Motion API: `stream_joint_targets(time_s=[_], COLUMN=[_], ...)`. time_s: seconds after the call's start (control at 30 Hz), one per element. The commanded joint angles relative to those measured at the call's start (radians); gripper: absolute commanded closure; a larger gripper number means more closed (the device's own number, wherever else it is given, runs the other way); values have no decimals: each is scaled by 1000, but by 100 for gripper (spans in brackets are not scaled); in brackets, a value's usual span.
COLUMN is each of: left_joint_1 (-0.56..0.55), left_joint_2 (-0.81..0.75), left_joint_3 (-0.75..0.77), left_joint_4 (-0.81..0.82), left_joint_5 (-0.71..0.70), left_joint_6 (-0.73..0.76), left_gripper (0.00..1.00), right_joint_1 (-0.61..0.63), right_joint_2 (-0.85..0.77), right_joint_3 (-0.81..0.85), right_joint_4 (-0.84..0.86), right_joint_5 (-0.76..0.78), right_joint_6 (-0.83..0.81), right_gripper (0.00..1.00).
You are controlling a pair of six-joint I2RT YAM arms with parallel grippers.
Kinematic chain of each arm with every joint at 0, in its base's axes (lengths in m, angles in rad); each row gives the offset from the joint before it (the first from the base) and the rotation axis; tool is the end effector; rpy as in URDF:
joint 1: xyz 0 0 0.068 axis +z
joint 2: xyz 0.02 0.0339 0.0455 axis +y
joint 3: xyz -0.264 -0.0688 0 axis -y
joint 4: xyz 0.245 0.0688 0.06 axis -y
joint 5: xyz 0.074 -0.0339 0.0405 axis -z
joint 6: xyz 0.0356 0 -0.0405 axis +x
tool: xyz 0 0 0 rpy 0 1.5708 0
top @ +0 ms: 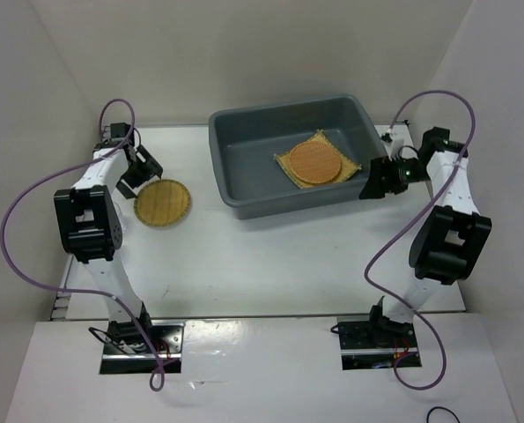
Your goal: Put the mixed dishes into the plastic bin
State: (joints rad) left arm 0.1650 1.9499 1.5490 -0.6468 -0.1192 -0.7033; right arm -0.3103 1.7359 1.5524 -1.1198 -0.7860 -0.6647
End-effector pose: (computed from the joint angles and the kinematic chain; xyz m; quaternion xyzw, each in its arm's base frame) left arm 0.4149 0.0734 0.2237 -0.4196 0.8683 -0.0132 0.2641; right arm 0.3328 -0.0803 0.2926 -0.2117 0.8922 0.2776 0.2866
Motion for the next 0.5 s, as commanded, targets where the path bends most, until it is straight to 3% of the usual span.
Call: stream_joint_targets(time_s=[0.0, 0.27, 0.47], left_joint_1=[-5, -5, -5], left_joint_2=[50, 104, 70], left_joint_3=[94, 138, 45], left_joint_4=[-13, -22, 16], left_joint_5=[-34, -102, -145], left_joint_6=[48, 174, 272], left_gripper=[0, 0, 0], right_joint_1=[-61, -182, -204], right_joint_2=[-140, -194, -203], right_joint_3=[-131, -239, -273], right_joint_4=[26, 113, 108], right_joint_5=[77, 137, 84], right_joint_6=[-63, 14, 28], right_gripper=[11, 10, 9])
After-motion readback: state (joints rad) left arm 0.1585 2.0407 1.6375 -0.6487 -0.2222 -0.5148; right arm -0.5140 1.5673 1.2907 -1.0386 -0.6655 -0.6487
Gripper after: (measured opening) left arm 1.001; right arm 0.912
